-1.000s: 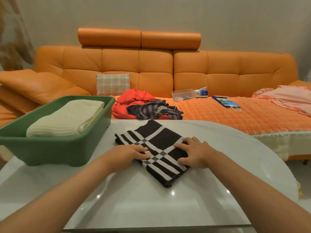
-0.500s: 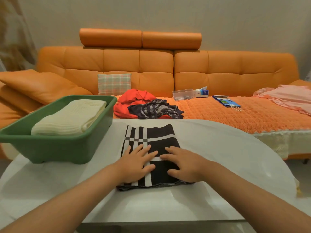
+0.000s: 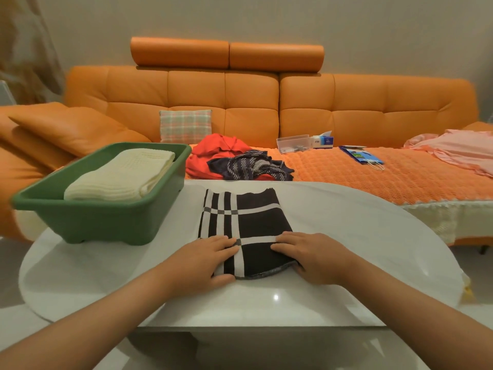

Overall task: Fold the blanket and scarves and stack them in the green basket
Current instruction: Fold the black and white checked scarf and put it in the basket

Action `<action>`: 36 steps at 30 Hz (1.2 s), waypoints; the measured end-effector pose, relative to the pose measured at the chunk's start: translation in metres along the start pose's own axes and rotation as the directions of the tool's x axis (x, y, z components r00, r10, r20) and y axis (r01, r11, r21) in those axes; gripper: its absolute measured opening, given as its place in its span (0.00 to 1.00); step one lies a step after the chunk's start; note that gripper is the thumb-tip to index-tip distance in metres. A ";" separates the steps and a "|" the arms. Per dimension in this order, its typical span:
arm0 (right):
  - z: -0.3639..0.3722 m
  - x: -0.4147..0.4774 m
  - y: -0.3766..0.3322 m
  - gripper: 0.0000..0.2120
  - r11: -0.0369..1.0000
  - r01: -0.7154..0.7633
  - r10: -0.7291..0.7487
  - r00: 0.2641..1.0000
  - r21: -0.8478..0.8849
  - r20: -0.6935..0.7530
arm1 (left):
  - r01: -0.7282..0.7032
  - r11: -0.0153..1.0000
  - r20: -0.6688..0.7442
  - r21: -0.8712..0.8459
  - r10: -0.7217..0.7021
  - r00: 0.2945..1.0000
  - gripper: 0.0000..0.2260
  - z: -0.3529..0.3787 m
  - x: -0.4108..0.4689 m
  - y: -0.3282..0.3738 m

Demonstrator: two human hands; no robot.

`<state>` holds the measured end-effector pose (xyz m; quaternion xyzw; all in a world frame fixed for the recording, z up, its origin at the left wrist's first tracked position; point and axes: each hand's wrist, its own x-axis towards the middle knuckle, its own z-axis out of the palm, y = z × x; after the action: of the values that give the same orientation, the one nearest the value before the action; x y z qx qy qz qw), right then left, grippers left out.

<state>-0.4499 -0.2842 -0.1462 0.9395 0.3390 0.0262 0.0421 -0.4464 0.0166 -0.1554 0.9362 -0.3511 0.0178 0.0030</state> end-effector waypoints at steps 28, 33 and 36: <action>0.002 0.063 0.052 0.11 0.700 -0.621 0.675 0.736 0.353 -0.044 | 0.302 0.953 -0.568 -0.038 -0.269 0.778 0.17 -0.018 0.095 -0.024; -0.009 0.068 0.046 0.18 0.823 -0.567 0.562 0.813 0.011 -0.155 | 0.042 0.998 -0.268 -0.051 -0.054 0.962 0.20 0.006 0.106 0.023; -0.016 0.066 0.033 0.18 0.937 -0.334 0.298 0.916 -0.099 -0.270 | 0.092 0.995 -0.086 -0.046 -0.096 0.992 0.25 0.021 0.105 0.025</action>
<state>-0.3796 -0.2667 -0.1257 0.9655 0.1823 0.1756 0.0612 -0.3834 -0.0719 -0.1731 0.9497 -0.3066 0.0517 0.0390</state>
